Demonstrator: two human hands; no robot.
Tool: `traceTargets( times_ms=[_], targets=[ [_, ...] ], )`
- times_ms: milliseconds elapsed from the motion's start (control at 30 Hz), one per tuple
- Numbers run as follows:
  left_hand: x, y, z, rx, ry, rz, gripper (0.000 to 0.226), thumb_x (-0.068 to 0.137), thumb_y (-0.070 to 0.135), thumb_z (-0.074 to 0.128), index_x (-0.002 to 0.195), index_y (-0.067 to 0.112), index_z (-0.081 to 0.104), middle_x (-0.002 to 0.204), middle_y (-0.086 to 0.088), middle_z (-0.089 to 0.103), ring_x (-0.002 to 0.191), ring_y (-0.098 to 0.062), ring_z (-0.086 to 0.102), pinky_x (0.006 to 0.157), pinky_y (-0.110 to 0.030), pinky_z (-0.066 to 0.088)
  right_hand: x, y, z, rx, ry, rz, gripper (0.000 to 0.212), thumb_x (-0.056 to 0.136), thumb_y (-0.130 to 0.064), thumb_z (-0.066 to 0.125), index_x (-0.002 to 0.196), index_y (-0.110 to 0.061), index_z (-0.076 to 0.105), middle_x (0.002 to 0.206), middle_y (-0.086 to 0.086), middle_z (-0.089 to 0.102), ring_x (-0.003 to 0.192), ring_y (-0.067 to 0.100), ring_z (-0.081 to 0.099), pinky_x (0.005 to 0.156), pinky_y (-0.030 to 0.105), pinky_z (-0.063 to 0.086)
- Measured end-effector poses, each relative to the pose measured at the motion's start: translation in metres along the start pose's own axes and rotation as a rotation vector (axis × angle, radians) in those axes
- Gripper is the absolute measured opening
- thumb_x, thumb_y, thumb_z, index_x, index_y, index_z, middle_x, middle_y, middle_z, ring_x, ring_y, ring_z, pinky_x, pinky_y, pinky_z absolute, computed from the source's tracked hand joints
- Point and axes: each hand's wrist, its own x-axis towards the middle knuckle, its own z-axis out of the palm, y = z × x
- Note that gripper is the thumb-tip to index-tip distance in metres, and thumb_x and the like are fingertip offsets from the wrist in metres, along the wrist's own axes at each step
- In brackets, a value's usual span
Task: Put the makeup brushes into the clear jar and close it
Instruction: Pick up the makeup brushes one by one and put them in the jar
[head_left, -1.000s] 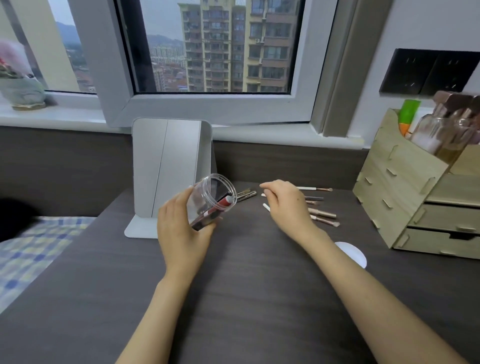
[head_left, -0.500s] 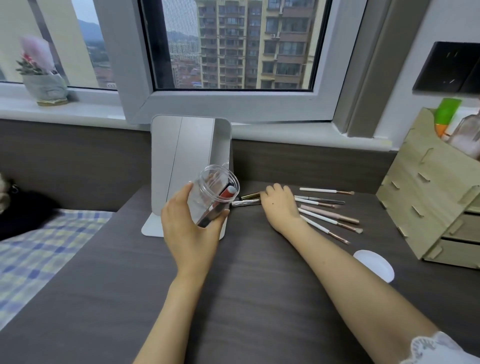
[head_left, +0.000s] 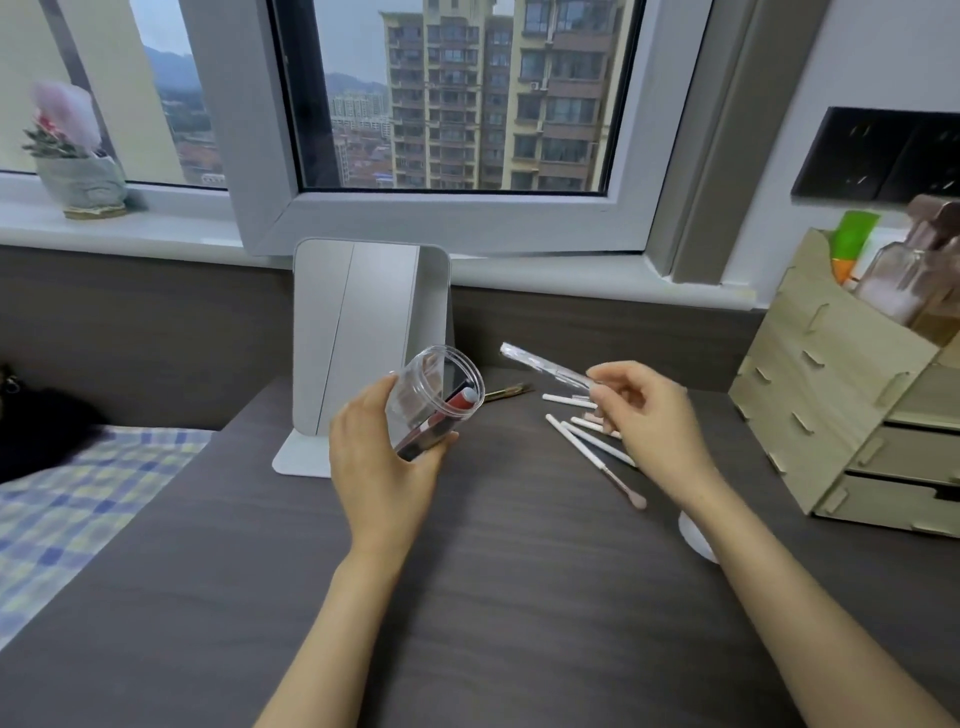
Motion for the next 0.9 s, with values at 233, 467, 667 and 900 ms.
traceTargets(
  times_ms=[233, 467, 667, 900],
  targets=[
    [-0.009, 0.007, 0.003, 0.018, -0.085, 0.198, 0.078, 0.053, 0.010, 0.089, 0.119, 0.016, 0.046, 0.112, -0.010, 0.062, 0.100, -0.019, 0.047, 0.087, -0.026, 0.034, -0.035, -0.052, -0.024, -0.060, -0.035, -0.099, 0.014, 0.076, -0.006, 0.071, 0.072, -0.015, 0.062, 0.068, 0.004, 0.061, 0.051, 0.003, 0.045, 0.052, 0.010, 0.038],
    [-0.018, 0.008, 0.006, 0.013, -0.185, 0.287, 0.080, 0.054, 0.014, 0.089, 0.121, 0.015, 0.046, 0.118, -0.009, 0.059, 0.108, -0.022, 0.046, 0.090, -0.026, 0.034, -0.039, -0.052, 0.014, -0.208, -0.196, -0.237, 0.018, 0.085, -0.003, 0.060, 0.087, -0.018, 0.069, 0.086, 0.003, 0.070, 0.075, 0.008, 0.059, 0.069, 0.008, 0.042],
    [-0.018, 0.005, 0.007, 0.022, -0.206, 0.268, 0.081, 0.054, 0.015, 0.089, 0.122, 0.015, 0.045, 0.120, -0.009, 0.059, 0.109, -0.021, 0.046, 0.090, -0.029, 0.036, -0.039, -0.043, 0.031, -0.274, -0.303, -0.278, 0.019, 0.090, -0.009, 0.053, 0.105, -0.020, 0.059, 0.103, 0.002, 0.067, 0.099, 0.008, 0.059, 0.081, 0.001, 0.035],
    [-0.013, 0.005, 0.004, 0.002, -0.096, 0.124, 0.083, 0.049, 0.009, 0.089, 0.120, 0.020, 0.046, 0.112, 0.002, 0.058, 0.103, -0.016, 0.045, 0.087, -0.017, 0.029, -0.013, -0.028, 0.037, 0.054, -0.014, -0.146, 0.022, 0.091, -0.001, 0.048, 0.089, -0.019, 0.061, 0.077, -0.008, 0.070, 0.077, 0.007, 0.062, 0.069, 0.018, 0.044]
  ],
)
